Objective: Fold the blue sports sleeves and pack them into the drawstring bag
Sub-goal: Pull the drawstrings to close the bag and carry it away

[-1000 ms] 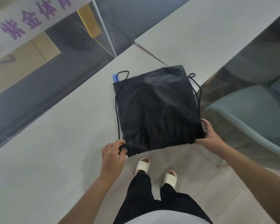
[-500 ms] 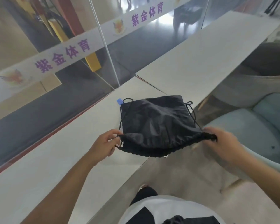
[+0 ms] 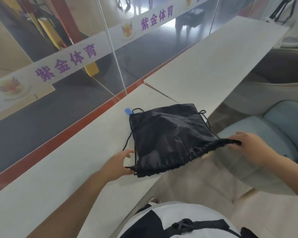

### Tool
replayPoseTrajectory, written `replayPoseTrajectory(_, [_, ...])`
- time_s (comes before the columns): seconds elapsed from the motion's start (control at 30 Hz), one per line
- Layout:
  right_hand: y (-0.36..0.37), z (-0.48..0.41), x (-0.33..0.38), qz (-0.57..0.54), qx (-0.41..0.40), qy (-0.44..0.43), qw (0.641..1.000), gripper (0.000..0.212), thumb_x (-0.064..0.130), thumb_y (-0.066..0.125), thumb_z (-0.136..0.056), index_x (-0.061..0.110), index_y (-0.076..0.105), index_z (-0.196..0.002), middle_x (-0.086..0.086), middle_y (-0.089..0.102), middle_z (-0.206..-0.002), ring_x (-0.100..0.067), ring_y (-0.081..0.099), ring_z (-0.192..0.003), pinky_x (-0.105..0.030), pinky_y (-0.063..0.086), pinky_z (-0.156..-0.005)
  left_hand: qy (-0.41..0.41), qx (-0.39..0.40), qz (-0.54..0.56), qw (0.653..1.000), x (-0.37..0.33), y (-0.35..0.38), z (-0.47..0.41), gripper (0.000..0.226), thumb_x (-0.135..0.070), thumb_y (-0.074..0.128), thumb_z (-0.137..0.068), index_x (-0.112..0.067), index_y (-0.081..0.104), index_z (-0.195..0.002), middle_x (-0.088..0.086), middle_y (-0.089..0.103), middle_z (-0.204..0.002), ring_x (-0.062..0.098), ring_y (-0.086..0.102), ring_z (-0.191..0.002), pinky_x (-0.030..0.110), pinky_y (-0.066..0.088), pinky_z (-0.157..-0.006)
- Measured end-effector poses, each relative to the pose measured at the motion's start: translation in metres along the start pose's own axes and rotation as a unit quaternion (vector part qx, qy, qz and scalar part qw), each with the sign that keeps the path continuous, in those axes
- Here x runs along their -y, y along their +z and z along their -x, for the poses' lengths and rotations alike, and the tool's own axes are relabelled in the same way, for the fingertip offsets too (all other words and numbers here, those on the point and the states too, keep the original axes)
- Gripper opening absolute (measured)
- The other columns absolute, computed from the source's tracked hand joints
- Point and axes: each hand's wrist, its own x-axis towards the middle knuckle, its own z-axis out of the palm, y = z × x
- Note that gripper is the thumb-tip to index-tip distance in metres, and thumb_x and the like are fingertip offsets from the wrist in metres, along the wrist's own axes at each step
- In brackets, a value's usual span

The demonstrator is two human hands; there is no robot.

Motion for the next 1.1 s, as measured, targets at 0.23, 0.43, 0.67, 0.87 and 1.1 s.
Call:
replayPoseTrajectory(0.23, [0.01,0.0,0.01,-0.022,-0.037,0.069,0.997,0.005,0.008,0.072,-0.086,0.008,0.077,-0.084,-0.002,0.06,-0.068,-0.022,0.056,-0.065,-0.035,0.04,-0.06,-0.028,0.078,0.195,0.977,-0.008,0.054,-0.002,0.017,-0.016,0.055,-0.098,-0.023,0.069,-0.092,-0.006,0.067,-0.079,0.01,0.058,-0.072,0.022,0.048,-0.068])
replayPoseTrajectory(0.43, [0.004,-0.002,0.002,-0.028,-0.06,0.128,0.99,0.012,0.018,0.076,-0.086,0.011,0.075,-0.077,-0.002,0.064,-0.067,-0.024,0.058,-0.065,-0.033,0.04,-0.057,-0.014,0.163,0.204,0.965,-0.003,0.018,-0.002,0.01,-0.014,0.064,-0.086,-0.011,0.072,-0.091,-0.008,0.06,-0.065,0.006,0.052,-0.058,0.017,0.04,-0.056])
replayPoseTrajectory(0.67, [-0.041,-0.029,0.02,-0.173,-0.082,0.151,0.97,0.014,0.015,0.077,-0.085,0.019,0.077,-0.071,0.011,0.055,-0.043,-0.006,0.043,-0.04,-0.014,0.03,-0.04,0.038,-0.048,0.114,0.992,0.002,-0.122,-0.01,0.057,-0.066,0.066,-0.076,-0.009,0.062,-0.065,-0.002,0.042,-0.053,0.012,0.037,-0.052,0.028,0.03,-0.055])
replayPoseTrajectory(0.87, [-0.093,-0.055,0.034,-0.306,-0.264,0.149,0.903,0.018,0.026,0.076,-0.086,0.009,0.077,-0.088,0.007,0.057,-0.053,-0.008,0.043,-0.05,-0.024,0.038,-0.051,0.094,-0.211,0.242,0.942,-0.024,-0.214,-0.01,0.043,-0.044,0.061,-0.096,-0.015,0.061,-0.064,-0.01,0.045,-0.052,0.008,0.041,-0.049,0.029,0.031,-0.058])
replayPoseTrajectory(1.1, [-0.147,-0.063,0.028,-0.385,-0.389,0.176,0.818,0.012,0.025,0.074,-0.087,0.021,0.071,-0.077,0.013,0.05,-0.037,-0.002,0.036,-0.035,-0.012,0.027,-0.039,0.102,-0.301,0.358,0.878,-0.02,-0.281,-0.042,0.032,-0.039,0.065,-0.094,-0.021,0.064,-0.068,0.002,0.041,-0.068,0.012,0.033,-0.059,0.028,0.029,-0.06])
